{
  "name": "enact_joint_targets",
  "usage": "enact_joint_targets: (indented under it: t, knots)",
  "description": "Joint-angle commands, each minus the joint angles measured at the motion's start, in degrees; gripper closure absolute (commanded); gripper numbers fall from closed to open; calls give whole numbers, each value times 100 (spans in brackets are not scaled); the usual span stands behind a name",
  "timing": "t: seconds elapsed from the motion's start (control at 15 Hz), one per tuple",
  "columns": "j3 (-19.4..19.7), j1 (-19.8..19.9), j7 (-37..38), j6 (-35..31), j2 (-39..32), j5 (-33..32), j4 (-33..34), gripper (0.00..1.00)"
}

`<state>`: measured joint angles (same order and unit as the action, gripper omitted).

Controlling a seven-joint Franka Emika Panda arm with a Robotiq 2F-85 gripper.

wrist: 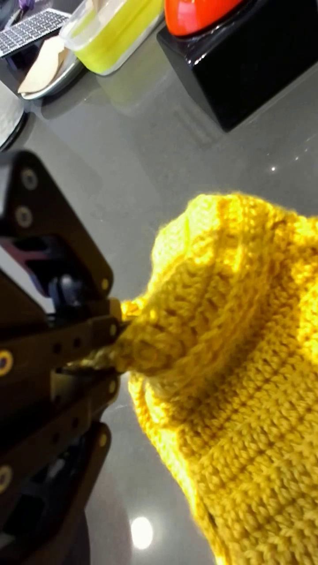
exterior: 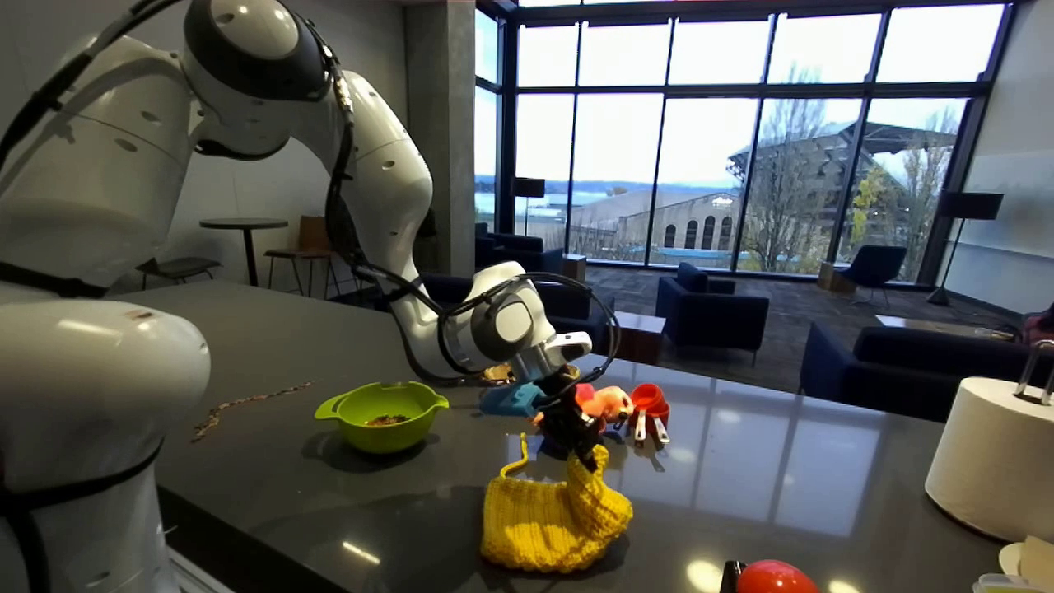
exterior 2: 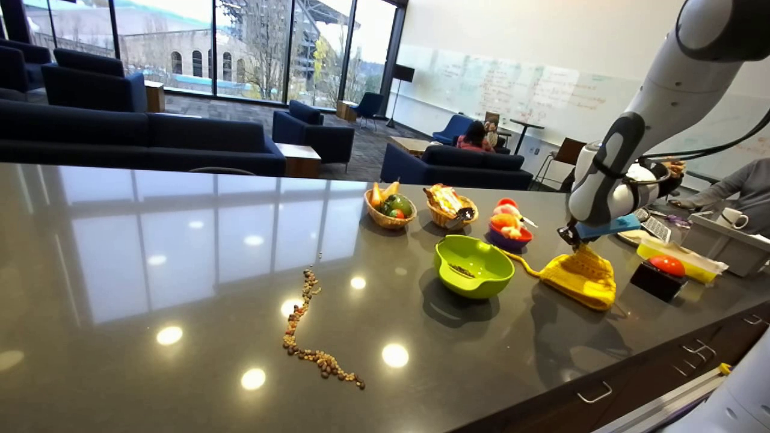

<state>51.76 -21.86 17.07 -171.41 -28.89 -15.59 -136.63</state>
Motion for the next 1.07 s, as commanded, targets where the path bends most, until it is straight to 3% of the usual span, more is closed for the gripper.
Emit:
enact_joint_targets:
  t: [0.0,0.33,0.8,0.87,1.0]
  knots:
    - [576,-663,-1,27,527,-54,-616,97]
    - [789,-1229,-115,159,909,-94,-1059,97]
    - [1492,-2385,110,357,1200,-114,-1424,97]
    - [1560,-2474,72,415,1242,-109,-1446,67]
    - [1629,-2568,2,563,1354,-75,-1470,60]
